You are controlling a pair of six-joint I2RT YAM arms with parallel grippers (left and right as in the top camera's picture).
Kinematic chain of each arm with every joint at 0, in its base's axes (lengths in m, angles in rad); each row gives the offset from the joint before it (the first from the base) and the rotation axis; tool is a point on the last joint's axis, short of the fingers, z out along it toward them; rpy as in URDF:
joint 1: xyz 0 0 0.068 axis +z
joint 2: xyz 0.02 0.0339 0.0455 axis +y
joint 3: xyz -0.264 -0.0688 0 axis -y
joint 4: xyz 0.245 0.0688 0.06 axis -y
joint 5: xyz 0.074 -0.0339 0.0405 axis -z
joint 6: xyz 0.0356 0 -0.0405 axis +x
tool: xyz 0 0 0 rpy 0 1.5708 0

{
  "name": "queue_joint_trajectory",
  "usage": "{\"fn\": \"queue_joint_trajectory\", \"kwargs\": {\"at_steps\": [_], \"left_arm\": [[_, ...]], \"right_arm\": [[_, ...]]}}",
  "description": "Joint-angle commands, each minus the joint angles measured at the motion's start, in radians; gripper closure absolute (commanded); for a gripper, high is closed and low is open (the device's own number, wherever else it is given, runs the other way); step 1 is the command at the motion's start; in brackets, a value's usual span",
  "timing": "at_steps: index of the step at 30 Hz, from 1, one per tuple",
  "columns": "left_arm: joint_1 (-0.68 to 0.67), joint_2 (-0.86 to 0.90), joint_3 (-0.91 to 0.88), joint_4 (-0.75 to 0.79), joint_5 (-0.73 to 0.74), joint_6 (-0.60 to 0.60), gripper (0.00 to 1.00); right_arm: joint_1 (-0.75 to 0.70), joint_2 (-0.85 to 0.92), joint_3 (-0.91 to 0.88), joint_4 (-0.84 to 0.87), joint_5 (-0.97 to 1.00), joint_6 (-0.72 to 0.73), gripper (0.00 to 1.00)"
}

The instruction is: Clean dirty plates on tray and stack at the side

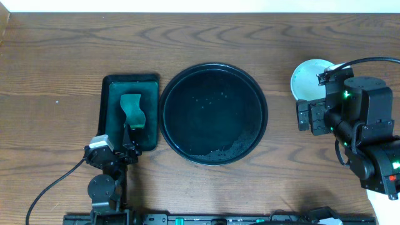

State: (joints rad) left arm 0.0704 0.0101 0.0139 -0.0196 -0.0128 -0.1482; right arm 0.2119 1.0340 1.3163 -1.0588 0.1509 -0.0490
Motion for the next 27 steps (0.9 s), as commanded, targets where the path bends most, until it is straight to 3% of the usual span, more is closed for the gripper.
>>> {"fn": "queue_joint_trajectory", "kwargs": {"at_steps": [1,10,20,23,27], "left_arm": [[0.005,-0.006,-0.01,-0.051,-0.013,0.02,0.2],[0.005,-0.006,-0.01,-0.051,-0.013,0.02,0.21],[0.005,-0.006,-0.01,-0.051,-0.013,0.02,0.2],[0.005,-0.006,-0.01,-0.051,-0.013,0.02,0.21],[0.005,-0.006,-0.01,-0.051,-0.013,0.02,0.21]], "right_arm": [[0.005,-0.007,0.011,-0.001,0.005,-0.012,0.01],[0.005,-0.093,0.01,-0.002,0.006,-0.013,0.01],[-0.009,-0.361,-0.007,-0.03,0.008,-0.012,0.01],[-0.022,-0.469,-0.073,0.015,-0.008,-0.007,0.01],[-0.043,-0.636,-0.274,0.195,-0.053,-0.008,0.01]]}}
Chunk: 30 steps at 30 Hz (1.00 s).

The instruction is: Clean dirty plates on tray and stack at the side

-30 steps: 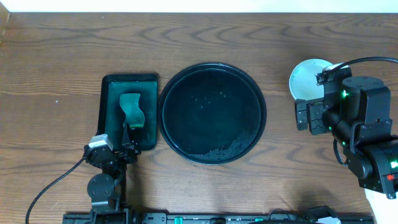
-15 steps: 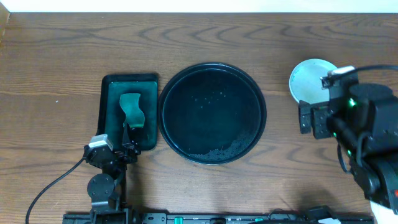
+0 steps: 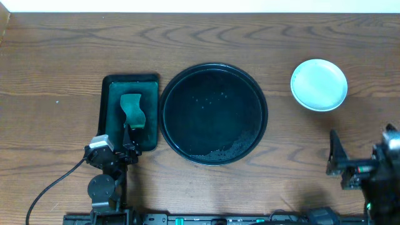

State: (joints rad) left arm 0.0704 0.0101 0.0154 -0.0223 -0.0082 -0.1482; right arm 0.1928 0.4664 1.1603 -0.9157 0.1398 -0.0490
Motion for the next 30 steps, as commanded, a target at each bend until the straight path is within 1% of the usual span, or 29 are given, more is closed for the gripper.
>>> {"fn": "queue_joint_trajectory", "kwargs": {"at_steps": [1,4,6,10,14,17,20,22,30], "left_arm": [[0.005,-0.006,-0.011,-0.049,-0.018,0.02,0.2],[0.005,-0.006,-0.011,-0.049,-0.018,0.02,0.2],[0.005,-0.006,-0.011,-0.049,-0.018,0.02,0.21],[0.005,-0.006,-0.011,-0.049,-0.018,0.02,0.2],[0.005,-0.006,-0.011,-0.049,-0.018,0.02,0.21],[0.005,-0.006,-0.011,-0.049,-0.018,0.02,0.2],[0.005,-0.006,-0.011,-0.049,-0.018,0.02,0.2],[0.005,-0.006,-0.011,-0.049,-0.018,0.02,0.2],[0.005,-0.006,-0.011,-0.049,-0.018,0.02,0.21]], "right_arm": [[-0.029,-0.111,-0.181,0.109,-0.06,-0.007,0.01],[-0.043,-0.228,-0.379,0.299,-0.097,0.021,0.01],[-0.053,-0.296,-0.524,0.457,-0.1,0.089,0.01],[-0.069,-0.379,-0.755,0.747,-0.104,0.211,0.01],[-0.073,-0.42,-0.937,1.002,-0.14,0.238,0.01],[-0.072,-0.43,-1.041,1.154,-0.15,0.243,0.01],[-0.073,-0.433,-1.122,1.26,-0.153,0.259,0.01],[-0.073,-0.437,-1.157,1.293,-0.152,0.263,0.01],[-0.075,-0.462,-1.155,1.188,-0.152,0.261,0.01]]}}
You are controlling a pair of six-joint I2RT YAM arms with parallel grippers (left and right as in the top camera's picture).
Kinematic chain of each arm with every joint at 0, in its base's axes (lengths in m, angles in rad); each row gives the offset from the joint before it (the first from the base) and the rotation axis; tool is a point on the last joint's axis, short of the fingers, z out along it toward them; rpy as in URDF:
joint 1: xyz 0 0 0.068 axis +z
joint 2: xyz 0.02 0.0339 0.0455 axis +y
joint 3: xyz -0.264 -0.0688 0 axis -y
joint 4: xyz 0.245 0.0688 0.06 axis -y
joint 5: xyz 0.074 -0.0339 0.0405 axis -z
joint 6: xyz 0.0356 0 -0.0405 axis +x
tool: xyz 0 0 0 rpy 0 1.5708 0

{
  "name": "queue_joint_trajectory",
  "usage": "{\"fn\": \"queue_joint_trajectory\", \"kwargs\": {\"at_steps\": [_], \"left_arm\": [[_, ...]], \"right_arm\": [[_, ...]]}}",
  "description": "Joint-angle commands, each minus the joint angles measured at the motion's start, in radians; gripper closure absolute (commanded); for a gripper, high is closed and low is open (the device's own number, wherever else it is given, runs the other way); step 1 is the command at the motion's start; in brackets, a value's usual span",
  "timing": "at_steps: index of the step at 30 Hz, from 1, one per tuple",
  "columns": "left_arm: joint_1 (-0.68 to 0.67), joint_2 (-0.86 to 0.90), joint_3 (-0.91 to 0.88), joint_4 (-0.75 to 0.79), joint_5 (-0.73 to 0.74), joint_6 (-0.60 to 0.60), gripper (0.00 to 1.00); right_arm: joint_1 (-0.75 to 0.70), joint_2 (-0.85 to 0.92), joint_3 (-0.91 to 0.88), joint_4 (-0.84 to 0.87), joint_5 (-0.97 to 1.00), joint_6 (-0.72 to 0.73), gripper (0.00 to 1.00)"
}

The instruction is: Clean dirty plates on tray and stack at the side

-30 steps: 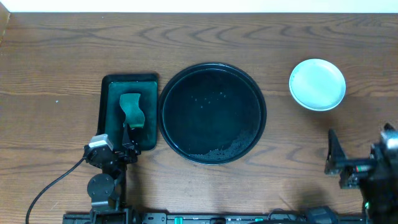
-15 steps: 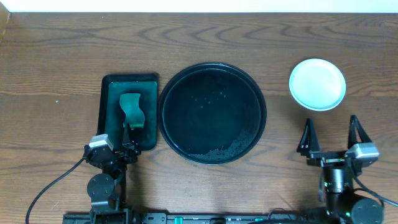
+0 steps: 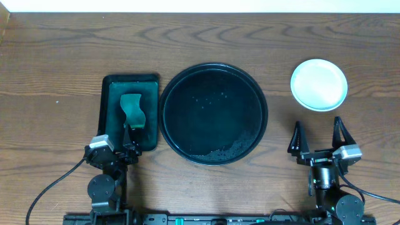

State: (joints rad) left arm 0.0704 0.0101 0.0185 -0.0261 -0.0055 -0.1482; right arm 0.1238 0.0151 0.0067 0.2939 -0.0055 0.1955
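A white plate [image 3: 319, 84] lies on the table at the right, away from the tray and bare of food. The round black tray [image 3: 212, 65] in the middle carries no plates, only crumbs [image 3: 226, 150] along its near rim. My right gripper [image 3: 318, 132] stands open below the plate, apart from it, with nothing between its fingers. My left gripper [image 3: 127, 135] points into the small dark green tray [image 3: 111, 106], its tips at the near end of a green sponge [image 3: 132, 109]. From above its fingers overlap, so their state is hidden.
Cables run from both arm bases along the table's front edge. The small green tray sits close against the left side of the round tray. Bare wood lies behind the trays and between the round tray and the plate.
My right arm has moved from the lower right edge of view to a spot near the front edge below the plate, fingers spread wide. Plate, trays, sponge and left arm are unchanged.
First my right arm was beside the white plate, covering its lower right part. Then it stood back at the lower right edge, with the whole plate showing on the table. Now it sits low near the front edge, open. The left arm stayed at the sponge throughout.
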Motion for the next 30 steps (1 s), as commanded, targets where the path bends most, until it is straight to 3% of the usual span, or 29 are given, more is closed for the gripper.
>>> {"fn": "queue_joint_trajectory", "kwargs": {"at_steps": [1,13,17,30], "left_arm": [[0.005,-0.006,-0.014,-0.045,-0.021,0.02,0.2],[0.005,-0.006,-0.014,-0.045,-0.021,0.02,0.21],[0.005,-0.006,-0.014,-0.045,-0.021,0.02,0.2],[0.005,-0.006,-0.014,-0.045,-0.021,0.02,0.21]], "right_arm": [[-0.006,-0.01,-0.002,-0.043,-0.007,0.017,0.01],[-0.006,-0.01,-0.002,-0.369,-0.031,-0.001,0.01],[-0.006,-0.01,-0.002,-0.365,-0.048,-0.091,0.01],[-0.006,-0.01,-0.002,-0.365,-0.051,-0.092,0.01]]}}
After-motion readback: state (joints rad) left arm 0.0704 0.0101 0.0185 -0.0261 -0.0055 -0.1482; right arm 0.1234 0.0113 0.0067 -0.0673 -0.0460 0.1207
